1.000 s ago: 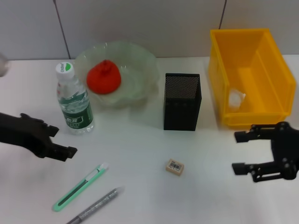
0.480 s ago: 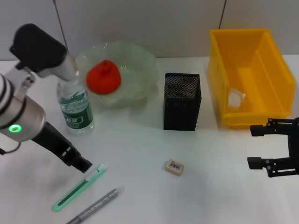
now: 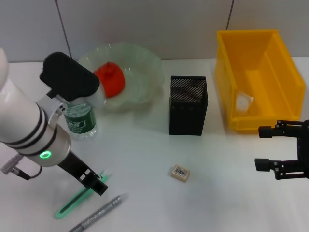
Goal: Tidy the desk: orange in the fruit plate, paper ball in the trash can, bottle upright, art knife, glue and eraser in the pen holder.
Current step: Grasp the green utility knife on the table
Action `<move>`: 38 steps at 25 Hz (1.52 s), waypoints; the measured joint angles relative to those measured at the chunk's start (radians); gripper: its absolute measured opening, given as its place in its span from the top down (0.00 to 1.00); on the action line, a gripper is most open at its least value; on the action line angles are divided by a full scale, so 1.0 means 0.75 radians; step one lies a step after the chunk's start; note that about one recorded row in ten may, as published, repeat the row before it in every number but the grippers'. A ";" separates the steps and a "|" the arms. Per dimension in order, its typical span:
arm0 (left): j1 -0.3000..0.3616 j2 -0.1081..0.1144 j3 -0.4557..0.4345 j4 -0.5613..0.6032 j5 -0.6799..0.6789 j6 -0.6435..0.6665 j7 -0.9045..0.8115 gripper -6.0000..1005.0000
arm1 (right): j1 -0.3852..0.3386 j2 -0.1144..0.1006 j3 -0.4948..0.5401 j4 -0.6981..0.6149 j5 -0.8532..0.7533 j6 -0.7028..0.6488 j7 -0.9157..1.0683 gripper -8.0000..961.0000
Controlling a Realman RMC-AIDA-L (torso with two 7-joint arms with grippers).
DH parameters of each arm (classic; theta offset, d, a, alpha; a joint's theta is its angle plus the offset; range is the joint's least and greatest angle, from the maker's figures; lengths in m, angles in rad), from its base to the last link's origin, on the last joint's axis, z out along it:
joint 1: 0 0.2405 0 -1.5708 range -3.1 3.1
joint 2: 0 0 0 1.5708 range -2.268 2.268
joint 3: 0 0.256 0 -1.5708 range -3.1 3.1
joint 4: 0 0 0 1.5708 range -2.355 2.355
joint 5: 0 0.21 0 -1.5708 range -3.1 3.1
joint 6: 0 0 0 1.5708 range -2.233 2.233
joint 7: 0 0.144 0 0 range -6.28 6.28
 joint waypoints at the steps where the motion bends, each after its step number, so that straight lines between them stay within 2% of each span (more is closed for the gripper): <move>1: 0.001 0.000 0.017 -0.017 0.003 -0.023 -0.007 0.24 | 0.000 0.002 0.000 0.000 0.000 0.001 -0.003 0.16; 6: -0.010 -0.002 0.036 -0.125 -0.002 -0.093 0.001 0.24 | 0.000 0.003 0.000 0.001 -0.002 0.004 -0.003 0.16; 15: -0.017 -0.002 0.047 -0.155 0.012 -0.121 0.011 0.25 | 0.000 0.008 0.000 0.002 -0.004 0.004 0.002 0.16; 17: -0.017 -0.002 0.071 -0.156 0.030 -0.120 0.006 0.47 | 0.000 0.009 0.000 0.002 -0.004 0.005 0.003 0.16; 38: -0.077 -0.002 0.132 -0.224 0.072 -0.109 -0.007 0.51 | 0.007 0.011 0.000 0.015 -0.004 0.006 0.007 0.16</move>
